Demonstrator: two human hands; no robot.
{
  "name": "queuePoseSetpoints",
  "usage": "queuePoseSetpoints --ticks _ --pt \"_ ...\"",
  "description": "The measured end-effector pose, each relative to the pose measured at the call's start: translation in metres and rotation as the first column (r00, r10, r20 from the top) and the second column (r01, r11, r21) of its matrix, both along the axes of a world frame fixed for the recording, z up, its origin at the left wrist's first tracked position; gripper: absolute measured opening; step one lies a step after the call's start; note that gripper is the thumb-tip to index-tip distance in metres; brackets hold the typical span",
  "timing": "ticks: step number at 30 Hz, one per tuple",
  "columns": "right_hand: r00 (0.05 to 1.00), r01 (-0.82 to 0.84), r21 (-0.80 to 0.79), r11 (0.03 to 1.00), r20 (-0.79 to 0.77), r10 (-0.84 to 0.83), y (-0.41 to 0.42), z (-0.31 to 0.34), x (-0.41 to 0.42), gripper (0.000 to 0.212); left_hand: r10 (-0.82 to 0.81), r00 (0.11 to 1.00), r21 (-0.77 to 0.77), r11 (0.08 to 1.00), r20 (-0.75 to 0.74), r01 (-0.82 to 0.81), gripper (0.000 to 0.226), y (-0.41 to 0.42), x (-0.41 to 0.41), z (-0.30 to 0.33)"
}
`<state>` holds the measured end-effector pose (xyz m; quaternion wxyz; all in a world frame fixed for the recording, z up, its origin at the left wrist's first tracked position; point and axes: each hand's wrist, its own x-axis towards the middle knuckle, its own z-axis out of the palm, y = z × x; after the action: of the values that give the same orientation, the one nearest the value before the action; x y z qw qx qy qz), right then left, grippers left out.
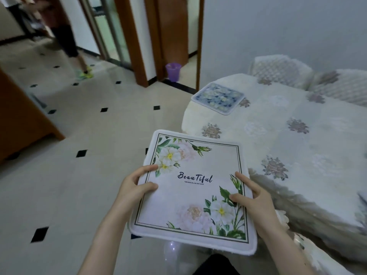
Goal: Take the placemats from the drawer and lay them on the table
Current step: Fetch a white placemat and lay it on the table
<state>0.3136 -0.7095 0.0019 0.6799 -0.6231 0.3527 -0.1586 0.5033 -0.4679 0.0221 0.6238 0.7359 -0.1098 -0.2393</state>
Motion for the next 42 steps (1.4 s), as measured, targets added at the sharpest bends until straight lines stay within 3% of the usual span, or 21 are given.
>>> queuePoseSetpoints --ticks 8,18,27,32,37,42 --pt "0.97 0.237 -0.012 0.971 -0.047 -0.237 -0.044 -0.017 0.026 0.063 -0.217 0.973 0.018 0.975 -0.075 0.219 0.048 -0.094 0.078 -0.017" --pt "0.936 0.348 -0.038 0.937 -0.029 -0.35 -0.113 -0.007 0.071 0.062 -0.351 0.935 0.028 0.935 -0.062 0.353 0.047 -0.202 0.146 -0.014" --pt "0.863 0.491 -0.024 0.871 -0.119 -0.49 -0.147 -0.023 0.083 0.061 -0.476 0.874 0.051 0.875 -0.097 0.482 0.049 -0.271 0.179 -0.037" --pt "0.831 0.542 -0.025 0.84 -0.136 -0.54 -0.185 -0.04 0.095 0.06 -0.582 0.804 0.055 0.805 -0.12 0.591 0.048 -0.33 0.202 -0.062" --pt "0.807 0.558 -0.054 0.828 -0.197 -0.557 -0.239 -0.07 0.116 0.061 -0.694 0.72 0.162 0.708 -0.023 0.687 0.049 -0.396 0.223 -0.11" --pt "0.78 0.568 -0.046 0.821 -0.286 -0.556 -0.279 -0.121 0.135 0.065 -0.709 0.704 0.222 0.68 -0.045 0.699 0.05 -0.436 0.233 -0.158"
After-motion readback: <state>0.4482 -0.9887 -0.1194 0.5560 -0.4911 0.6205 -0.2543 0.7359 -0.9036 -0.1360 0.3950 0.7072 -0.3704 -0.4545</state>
